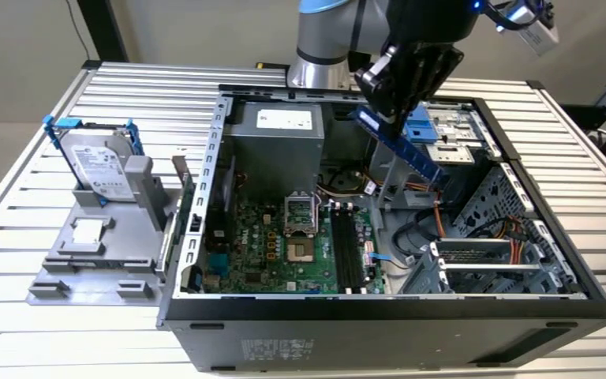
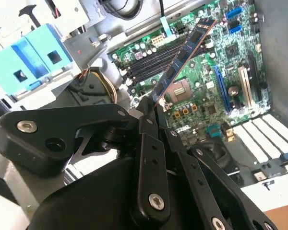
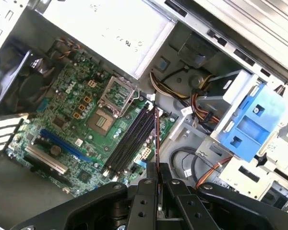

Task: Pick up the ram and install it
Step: 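Insert the ram into the slot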

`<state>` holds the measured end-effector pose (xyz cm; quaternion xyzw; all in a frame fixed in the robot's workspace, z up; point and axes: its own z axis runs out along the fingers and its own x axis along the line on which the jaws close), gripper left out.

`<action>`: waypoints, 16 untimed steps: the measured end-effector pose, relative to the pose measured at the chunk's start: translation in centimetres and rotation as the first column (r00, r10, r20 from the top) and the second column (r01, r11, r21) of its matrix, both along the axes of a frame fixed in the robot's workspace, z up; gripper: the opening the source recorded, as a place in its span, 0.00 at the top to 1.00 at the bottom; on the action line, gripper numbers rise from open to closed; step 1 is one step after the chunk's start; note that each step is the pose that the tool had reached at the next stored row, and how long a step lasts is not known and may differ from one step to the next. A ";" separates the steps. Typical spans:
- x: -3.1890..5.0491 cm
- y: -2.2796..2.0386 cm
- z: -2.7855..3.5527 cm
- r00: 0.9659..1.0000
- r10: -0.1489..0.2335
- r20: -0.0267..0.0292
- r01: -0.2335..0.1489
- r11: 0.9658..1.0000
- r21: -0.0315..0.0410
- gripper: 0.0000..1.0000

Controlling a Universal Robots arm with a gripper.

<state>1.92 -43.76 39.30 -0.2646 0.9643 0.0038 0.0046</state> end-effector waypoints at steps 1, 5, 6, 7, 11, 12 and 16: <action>0.00 0.00 0.00 1.000 -0.017 0.000 0.017 1.000 0.000 1.00; 0.00 0.00 0.00 0.996 -0.085 0.000 0.085 0.996 0.000 1.00; 0.00 0.00 0.00 0.995 -0.102 0.000 0.102 0.995 0.000 1.00; 0.00 0.00 0.00 0.993 -0.119 0.000 0.119 0.993 0.000 1.00; 0.00 0.00 0.00 0.983 -0.186 0.000 0.186 0.983 0.000 1.00; 0.00 0.00 0.00 0.979 -0.202 0.000 0.202 0.979 0.000 1.00; 0.00 0.00 0.00 0.964 -0.267 0.000 0.267 0.964 0.000 1.00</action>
